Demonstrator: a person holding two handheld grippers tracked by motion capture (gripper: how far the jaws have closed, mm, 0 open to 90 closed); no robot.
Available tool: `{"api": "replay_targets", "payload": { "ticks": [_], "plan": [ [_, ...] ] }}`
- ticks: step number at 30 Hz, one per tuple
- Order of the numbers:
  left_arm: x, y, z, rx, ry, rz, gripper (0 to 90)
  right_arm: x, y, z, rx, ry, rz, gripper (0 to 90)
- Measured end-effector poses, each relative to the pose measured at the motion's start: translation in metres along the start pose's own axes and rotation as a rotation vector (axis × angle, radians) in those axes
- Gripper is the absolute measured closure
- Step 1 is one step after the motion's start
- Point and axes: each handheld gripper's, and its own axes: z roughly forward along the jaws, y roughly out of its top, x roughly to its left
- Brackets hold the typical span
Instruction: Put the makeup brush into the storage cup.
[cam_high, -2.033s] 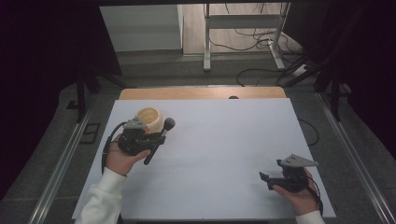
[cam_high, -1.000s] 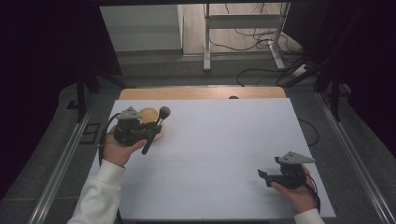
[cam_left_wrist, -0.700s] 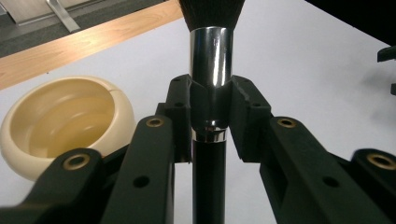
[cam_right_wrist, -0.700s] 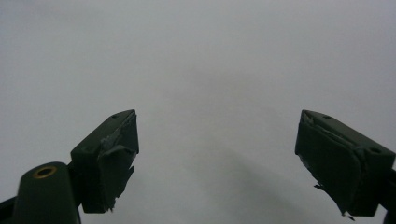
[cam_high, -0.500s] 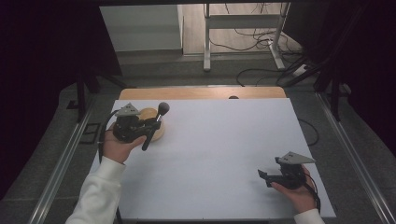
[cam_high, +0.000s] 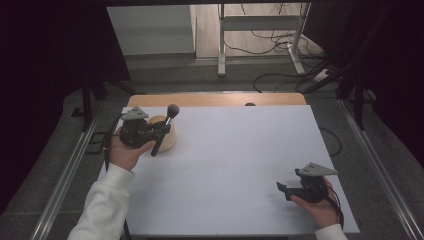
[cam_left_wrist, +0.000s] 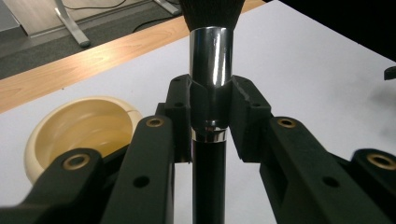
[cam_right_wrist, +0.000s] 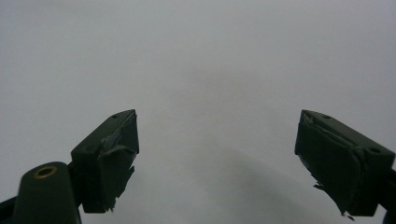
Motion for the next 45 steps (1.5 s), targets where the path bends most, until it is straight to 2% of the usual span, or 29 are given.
{"api": "replay_targets", "payload": {
  "ticks": [14,20,32,45],
  "plan": [
    [0.010,0.002,0.004,-0.026,0.008,-0.027,71.8,-0.001,-0.001,0.000,0.001,-0.002,0.000,14.3],
    [0.014,0.004,0.007,-0.020,0.020,-0.029,71.8,-0.001,-0.001,0.000,0.002,-0.004,0.001,14.3],
    [0.021,0.010,0.009,-0.025,0.049,-0.007,71.8,-0.002,-0.001,0.000,0.003,-0.006,0.002,14.4],
    [0.032,0.014,0.012,-0.034,0.065,-0.019,71.8,-0.002,-0.001,0.000,0.001,-0.008,0.001,14.4]
  ]
}}
